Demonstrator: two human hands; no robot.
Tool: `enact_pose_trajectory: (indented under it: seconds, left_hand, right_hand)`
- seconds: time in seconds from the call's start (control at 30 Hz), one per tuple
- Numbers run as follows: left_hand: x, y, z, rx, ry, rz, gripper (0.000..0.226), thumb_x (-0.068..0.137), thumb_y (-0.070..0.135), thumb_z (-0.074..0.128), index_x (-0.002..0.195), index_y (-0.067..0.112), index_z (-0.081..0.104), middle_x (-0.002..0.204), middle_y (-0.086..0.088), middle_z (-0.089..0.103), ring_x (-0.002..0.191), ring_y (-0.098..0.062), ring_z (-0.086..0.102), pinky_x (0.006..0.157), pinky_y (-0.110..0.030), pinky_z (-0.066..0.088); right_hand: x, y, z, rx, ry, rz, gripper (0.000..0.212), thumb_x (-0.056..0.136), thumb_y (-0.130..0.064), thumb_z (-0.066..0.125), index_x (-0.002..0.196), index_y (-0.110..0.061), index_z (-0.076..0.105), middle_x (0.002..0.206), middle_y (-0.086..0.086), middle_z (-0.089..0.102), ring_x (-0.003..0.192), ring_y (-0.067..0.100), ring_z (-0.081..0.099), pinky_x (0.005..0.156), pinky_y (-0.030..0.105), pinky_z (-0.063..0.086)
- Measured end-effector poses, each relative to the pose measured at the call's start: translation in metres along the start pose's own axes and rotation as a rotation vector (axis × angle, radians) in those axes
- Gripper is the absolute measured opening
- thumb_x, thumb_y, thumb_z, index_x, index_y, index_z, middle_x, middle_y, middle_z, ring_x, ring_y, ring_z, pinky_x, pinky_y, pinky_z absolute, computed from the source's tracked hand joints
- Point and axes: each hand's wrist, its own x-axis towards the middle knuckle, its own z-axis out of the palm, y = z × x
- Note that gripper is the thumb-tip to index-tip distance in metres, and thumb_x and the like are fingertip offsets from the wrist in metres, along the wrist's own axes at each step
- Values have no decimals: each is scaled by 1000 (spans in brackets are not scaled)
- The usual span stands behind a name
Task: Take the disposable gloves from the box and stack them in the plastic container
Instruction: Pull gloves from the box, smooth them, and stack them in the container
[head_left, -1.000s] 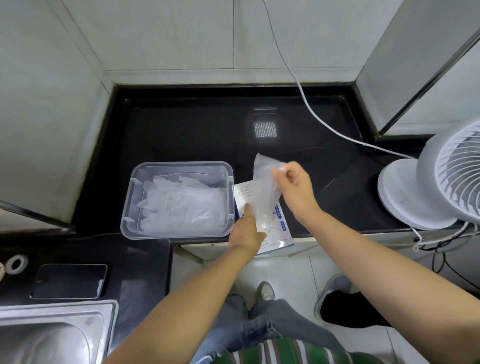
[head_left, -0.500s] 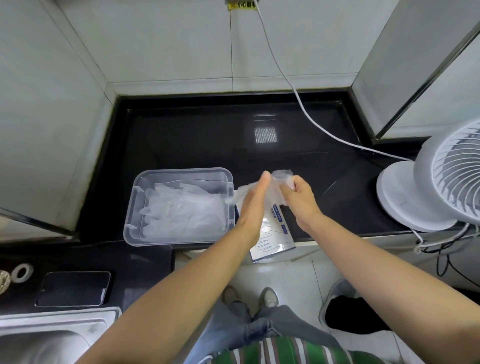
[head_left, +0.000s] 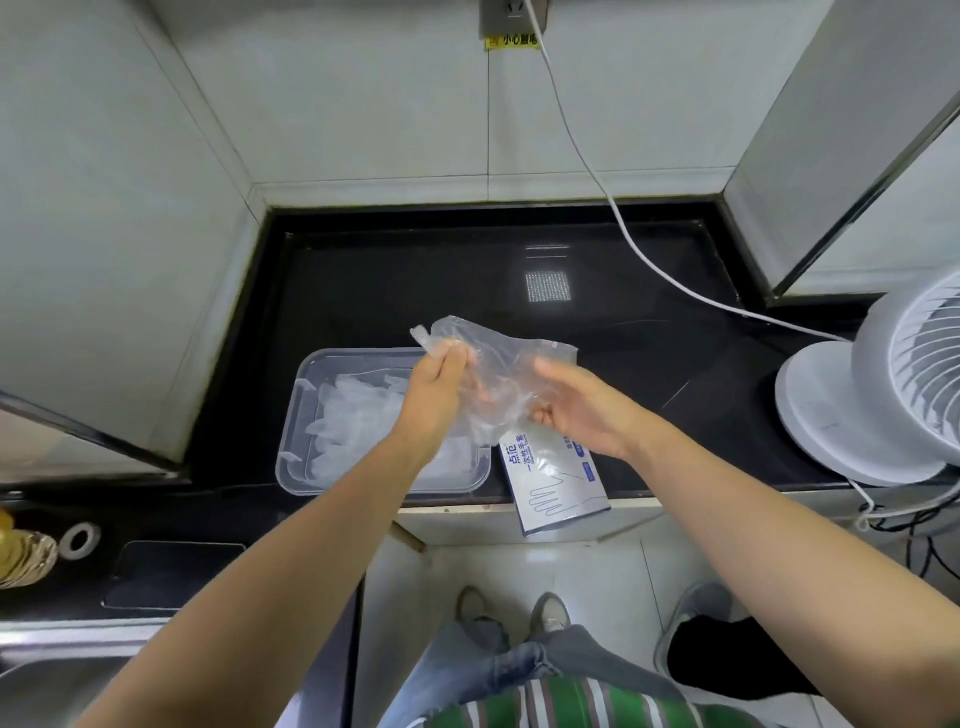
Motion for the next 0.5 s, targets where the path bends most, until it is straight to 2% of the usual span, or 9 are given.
enact_pose_trajectory:
  seconds: [0.07, 0.13, 0.2, 0.27, 0.33, 0.37, 0.43, 0.5]
  left_hand:
    - [0, -2, -13, 90, 27, 56, 33, 106, 27, 35, 87, 8, 55, 72, -1, 54, 64, 0, 52, 63, -14, 46]
    - [2, -8, -24, 154, 115, 71, 35, 106, 28, 33, 80, 11, 50, 64, 1, 50, 53, 4, 49, 56, -11, 43]
    - [3, -10, -33, 221, 198, 47, 39, 106, 31, 33, 76, 14, 49, 60, 3, 48, 51, 2, 49, 50, -8, 40]
    - [3, -14, -40, 246, 237, 45, 37, 106, 31, 33, 78, 15, 52, 60, 4, 48, 54, -2, 48, 50, -7, 39]
    - [3, -13, -46, 228, 286, 47, 34, 106, 28, 34, 83, 13, 54, 61, 3, 46, 55, -5, 45, 47, -7, 38]
    - [3, -12, -50, 217, 315, 38, 33, 106, 27, 34, 85, 12, 56, 60, 2, 45, 54, -5, 44, 45, -7, 37]
    - [6, -16, -60, 198, 350, -8, 35, 105, 30, 34, 86, 12, 57, 57, 0, 44, 50, -6, 42, 40, -11, 37]
    - [10, -24, -72, 239, 357, -50, 38, 105, 35, 35, 77, 17, 54, 53, 2, 42, 47, -6, 40, 38, -15, 34]
  right_hand:
    - [6, 0, 8, -78, 4, 43, 31, 92, -28, 65, 117, -9, 68, 110, 8, 71, 99, 20, 67, 90, 32, 53]
    - [12, 2, 16, -110, 25, 40, 31, 93, -31, 62, 115, -10, 69, 112, 7, 70, 105, 22, 65, 100, 37, 47]
    - [19, 5, 24, -89, 15, 30, 30, 93, -31, 63, 113, -9, 69, 111, 5, 70, 106, 20, 66, 100, 33, 48]
    - [27, 10, 32, -102, 65, 23, 18, 94, -21, 63, 103, -7, 70, 102, 8, 72, 100, 22, 68, 95, 32, 52]
    - [35, 13, 42, -102, 224, 19, 8, 96, -14, 62, 94, -8, 68, 84, 5, 71, 84, 21, 67, 81, 34, 57]
    - [41, 15, 46, -121, 331, 15, 8, 97, -14, 61, 91, -10, 66, 77, 2, 68, 74, 17, 64, 69, 29, 56]
    - [50, 20, 55, -248, 480, 0, 18, 98, -14, 59, 81, -12, 60, 66, 0, 57, 59, 9, 52, 49, 20, 43]
    - [55, 26, 62, -404, 497, -35, 26, 99, -13, 55, 73, -13, 53, 63, -1, 50, 54, 9, 46, 47, 21, 40]
